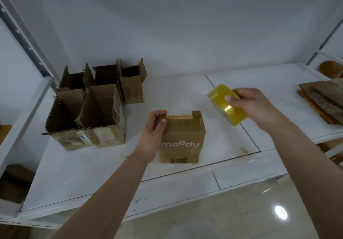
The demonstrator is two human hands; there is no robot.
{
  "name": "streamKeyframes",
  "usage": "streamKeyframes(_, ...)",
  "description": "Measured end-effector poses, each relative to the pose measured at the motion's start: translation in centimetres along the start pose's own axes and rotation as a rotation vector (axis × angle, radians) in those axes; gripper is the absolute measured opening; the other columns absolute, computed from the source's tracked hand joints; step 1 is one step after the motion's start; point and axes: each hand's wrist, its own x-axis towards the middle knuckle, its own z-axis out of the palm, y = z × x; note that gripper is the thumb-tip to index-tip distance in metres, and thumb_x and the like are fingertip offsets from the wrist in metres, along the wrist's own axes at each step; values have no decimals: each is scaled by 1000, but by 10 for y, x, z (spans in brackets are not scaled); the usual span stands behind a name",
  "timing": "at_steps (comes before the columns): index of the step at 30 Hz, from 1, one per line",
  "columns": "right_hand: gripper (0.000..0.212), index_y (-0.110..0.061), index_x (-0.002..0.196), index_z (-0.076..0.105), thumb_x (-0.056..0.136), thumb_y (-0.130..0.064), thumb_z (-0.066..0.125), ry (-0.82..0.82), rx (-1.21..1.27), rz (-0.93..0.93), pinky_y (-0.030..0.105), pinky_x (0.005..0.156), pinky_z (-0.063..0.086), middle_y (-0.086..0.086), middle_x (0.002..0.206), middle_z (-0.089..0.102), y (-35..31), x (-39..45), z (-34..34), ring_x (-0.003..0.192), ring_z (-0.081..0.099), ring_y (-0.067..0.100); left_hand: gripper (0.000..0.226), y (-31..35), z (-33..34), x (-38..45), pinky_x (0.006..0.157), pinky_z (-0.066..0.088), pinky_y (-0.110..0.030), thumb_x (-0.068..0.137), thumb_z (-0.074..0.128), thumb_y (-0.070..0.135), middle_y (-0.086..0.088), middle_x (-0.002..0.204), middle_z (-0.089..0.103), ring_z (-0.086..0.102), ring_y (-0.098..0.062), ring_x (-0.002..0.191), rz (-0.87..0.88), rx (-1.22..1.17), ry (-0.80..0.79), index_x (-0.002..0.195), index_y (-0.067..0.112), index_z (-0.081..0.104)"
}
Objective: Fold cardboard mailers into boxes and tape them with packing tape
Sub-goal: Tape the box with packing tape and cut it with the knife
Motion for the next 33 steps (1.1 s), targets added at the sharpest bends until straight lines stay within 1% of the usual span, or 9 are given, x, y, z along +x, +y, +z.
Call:
streamKeyframes(3, 18, -19, 76, 76, 71, -36, 75, -193, 236, -81, 21, 66, 54, -2, 77, 74, -46, -10, 5, 73, 69, 13, 22, 0, -2, -1, 60, 50, -23, 102, 44, 18, 4, 99, 57, 59, -4, 77, -2, -20, -19, 106, 35, 57)
streamKeyframes(7, 31, -16, 85, 73, 66, -40, 68, -360, 74, -28, 34, 81, 50, 2, 80, 73, -61, -12, 36, 82, 67, 21, 17, 4, -4, -4, 59, 51, -23, 102, 44, 22, -1, 103, 58, 58, -9, 82, -14, 21, -39, 111, 30, 56)
streamKeyframes(12, 35, -18, 86, 73, 65, -45, 67, -376, 43, 16, 40, 87, 49, 5, 84, 74, -59, -8, 46, 86, 68, 24, 24, 11, -7, -16, 90, 51, -36, 103, 37, 40, 2, 123, 58, 56, -17, 110, 74, 167, -71, 122, 41, 52)
streamKeyframes(15, 37, -18, 84, 74, 63, -48, 67, -401, 6, 14, 38, 87, 50, 4, 84, 75, -57, -7, 47, 86, 69, 24, 30, 18, -1, -14, 88, 51, -39, 101, 38, 16, -4, 116, 59, 56, -22, 104, 29, 222, -15, 103, 36, 60)
streamKeyframes(19, 32, -22, 82, 75, 65, -48, 67, -389, -58, -11, 32, 76, 50, -1, 81, 75, -62, -1, 49, 78, 70, 15, 35, 33, 2, -5, 62, 48, -24, 88, 41, -7, -3, 82, 62, 55, -19, 78, -150, 70, 86, 82, 19, 64)
streamKeyframes(23, 18, -22, 84, 73, 79, -38, 69, -370, -101, 16, 31, 74, 48, -4, 78, 75, -63, 7, 52, 82, 69, 18, 34, 42, 1, -1, 77, 44, -32, 82, 43, -10, -4, 87, 64, 53, -20, 86, -310, -63, 120, 84, 14, 67)
streamKeyframes(29, 20, -22, 84, 73, 77, -41, 70, -391, -120, 17, 30, 72, 49, -5, 78, 75, -62, 10, 53, 80, 70, 17, 39, 55, -15, 0, 104, 36, -44, 102, 36, 30, -3, 109, 71, 59, -23, 110, -362, -319, 282, 91, 14, 70)
streamKeyframes(31, 24, -22, 84, 73, 73, -43, 69, -399, -124, 7, 30, 71, 49, -5, 77, 74, -61, 11, 54, 79, 70, 16, 48, 64, -16, -5, 85, 45, -38, 100, 37, 48, 0, 88, 71, 63, -17, 89, -233, -27, 287, 78, 17, 67)
streamKeyframes(33, 21, -21, 86, 73, 77, -41, 69, -414, -138, -1, 30, 71, 50, -5, 76, 74, -63, 11, 55, 77, 70, 16, 68, 76, -11, -11, 63, 40, -29, 92, 30, 71, 0, 65, 65, 58, -11, 59, -216, 226, 101, 58, 20, 61)
